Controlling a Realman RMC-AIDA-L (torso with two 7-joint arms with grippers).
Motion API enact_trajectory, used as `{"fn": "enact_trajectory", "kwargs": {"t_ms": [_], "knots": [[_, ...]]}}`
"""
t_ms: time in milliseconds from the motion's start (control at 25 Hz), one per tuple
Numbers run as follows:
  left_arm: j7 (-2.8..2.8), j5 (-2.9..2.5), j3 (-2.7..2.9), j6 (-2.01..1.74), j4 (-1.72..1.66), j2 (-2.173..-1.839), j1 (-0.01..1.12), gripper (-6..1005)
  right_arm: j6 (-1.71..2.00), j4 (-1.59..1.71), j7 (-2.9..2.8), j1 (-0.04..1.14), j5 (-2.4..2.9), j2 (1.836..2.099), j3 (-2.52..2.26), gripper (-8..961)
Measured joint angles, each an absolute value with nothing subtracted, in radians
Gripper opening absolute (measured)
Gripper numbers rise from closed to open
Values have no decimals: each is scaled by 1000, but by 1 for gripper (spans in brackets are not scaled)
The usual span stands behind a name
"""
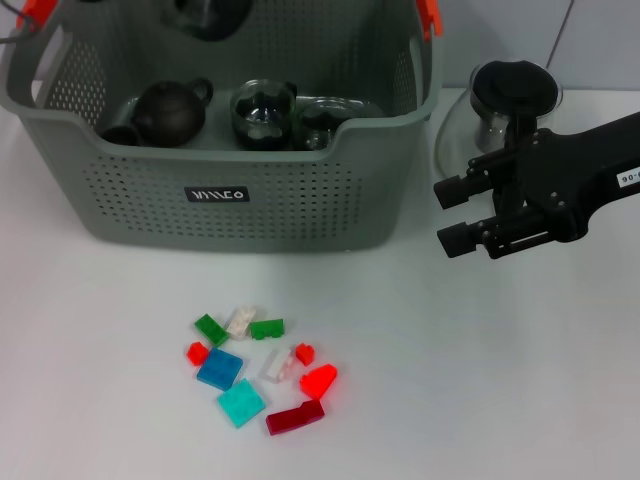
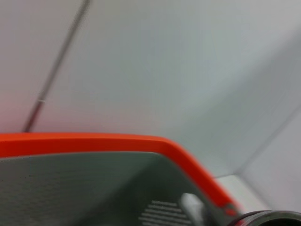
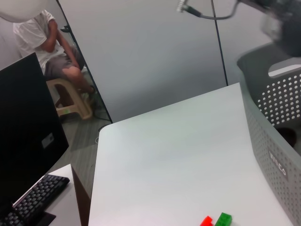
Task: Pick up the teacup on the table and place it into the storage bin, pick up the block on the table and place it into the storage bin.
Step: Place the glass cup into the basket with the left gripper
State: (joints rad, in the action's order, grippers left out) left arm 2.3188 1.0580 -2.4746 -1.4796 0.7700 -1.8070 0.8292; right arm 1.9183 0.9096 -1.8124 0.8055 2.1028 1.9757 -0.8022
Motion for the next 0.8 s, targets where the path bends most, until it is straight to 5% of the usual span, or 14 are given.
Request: {"fn": "enact_trajectory", "kwargs": {"t_ms": [800], "knots": [[2328, 854, -2195, -1003, 645, -1962, 944, 35, 1917, 908, -1818, 803, 2109, 1979, -805, 675]]}}
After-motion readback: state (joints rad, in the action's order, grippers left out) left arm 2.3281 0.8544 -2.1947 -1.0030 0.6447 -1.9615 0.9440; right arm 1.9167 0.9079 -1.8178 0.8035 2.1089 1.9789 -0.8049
